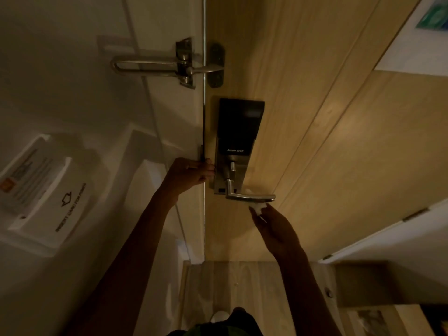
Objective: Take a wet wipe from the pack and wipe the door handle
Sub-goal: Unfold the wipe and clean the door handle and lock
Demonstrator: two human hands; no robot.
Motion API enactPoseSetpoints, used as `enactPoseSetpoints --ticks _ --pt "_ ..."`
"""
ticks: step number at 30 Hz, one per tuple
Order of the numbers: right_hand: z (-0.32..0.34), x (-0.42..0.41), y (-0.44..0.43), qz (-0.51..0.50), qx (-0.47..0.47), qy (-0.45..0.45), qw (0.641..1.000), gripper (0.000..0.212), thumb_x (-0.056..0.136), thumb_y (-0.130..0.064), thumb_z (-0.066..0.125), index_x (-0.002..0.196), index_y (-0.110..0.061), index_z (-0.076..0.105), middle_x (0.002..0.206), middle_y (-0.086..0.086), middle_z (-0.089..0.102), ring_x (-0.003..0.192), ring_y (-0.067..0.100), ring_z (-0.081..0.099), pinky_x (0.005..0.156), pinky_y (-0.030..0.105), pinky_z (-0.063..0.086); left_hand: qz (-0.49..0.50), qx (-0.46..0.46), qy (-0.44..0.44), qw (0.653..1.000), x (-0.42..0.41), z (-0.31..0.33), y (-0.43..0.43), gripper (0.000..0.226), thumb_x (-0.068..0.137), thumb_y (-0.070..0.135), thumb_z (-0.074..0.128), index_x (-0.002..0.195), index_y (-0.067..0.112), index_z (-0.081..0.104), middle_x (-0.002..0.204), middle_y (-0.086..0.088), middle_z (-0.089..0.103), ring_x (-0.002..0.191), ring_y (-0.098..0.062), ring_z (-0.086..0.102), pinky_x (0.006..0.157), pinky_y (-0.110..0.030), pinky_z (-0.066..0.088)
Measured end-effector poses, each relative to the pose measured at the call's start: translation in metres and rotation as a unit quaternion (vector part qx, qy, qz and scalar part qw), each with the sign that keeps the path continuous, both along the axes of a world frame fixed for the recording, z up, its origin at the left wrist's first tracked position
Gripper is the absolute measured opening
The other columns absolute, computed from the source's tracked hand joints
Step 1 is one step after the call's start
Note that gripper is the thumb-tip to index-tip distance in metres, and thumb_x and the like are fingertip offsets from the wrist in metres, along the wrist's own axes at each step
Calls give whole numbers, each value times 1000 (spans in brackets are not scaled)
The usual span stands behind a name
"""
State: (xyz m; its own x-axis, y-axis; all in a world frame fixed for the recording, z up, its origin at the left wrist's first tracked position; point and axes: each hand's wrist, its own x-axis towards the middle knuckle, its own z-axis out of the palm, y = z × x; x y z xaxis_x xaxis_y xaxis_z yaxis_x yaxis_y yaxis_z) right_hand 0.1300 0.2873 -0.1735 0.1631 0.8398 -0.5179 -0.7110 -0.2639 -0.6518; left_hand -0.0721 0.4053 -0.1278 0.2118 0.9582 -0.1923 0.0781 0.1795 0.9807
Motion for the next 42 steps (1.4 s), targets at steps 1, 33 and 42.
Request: enactPoseSetpoints --ticks 1,33,42 --pt "0 -2 1 3 15 19 1000 23 80 6 58 101 -1 65 115 19 66 109 28 61 95 35 51 1 -2 -6 1000 0 -1 0 27 86 22 67 103 1 71 100 -13 74 96 -18 71 76 -21 57" --pt "29 18 12 25 235 -728 643 13 92 -12 65 87 -14 77 83 -3 75 69 0 66 66 16 53 2 34 18 999 3 1 -3 27 91 38 59 95 15 73 95 -5 75 88 -12 73 76 -20 58" --pt "21 -44 52 -17 47 -728 684 8 84 -26 70 83 -19 74 77 2 76 71 19 71 82 38 49 -1 27 5 1000 3 3 -2 31 92 33 59 98 5 72 94 -8 74 81 -9 73 76 -22 57"
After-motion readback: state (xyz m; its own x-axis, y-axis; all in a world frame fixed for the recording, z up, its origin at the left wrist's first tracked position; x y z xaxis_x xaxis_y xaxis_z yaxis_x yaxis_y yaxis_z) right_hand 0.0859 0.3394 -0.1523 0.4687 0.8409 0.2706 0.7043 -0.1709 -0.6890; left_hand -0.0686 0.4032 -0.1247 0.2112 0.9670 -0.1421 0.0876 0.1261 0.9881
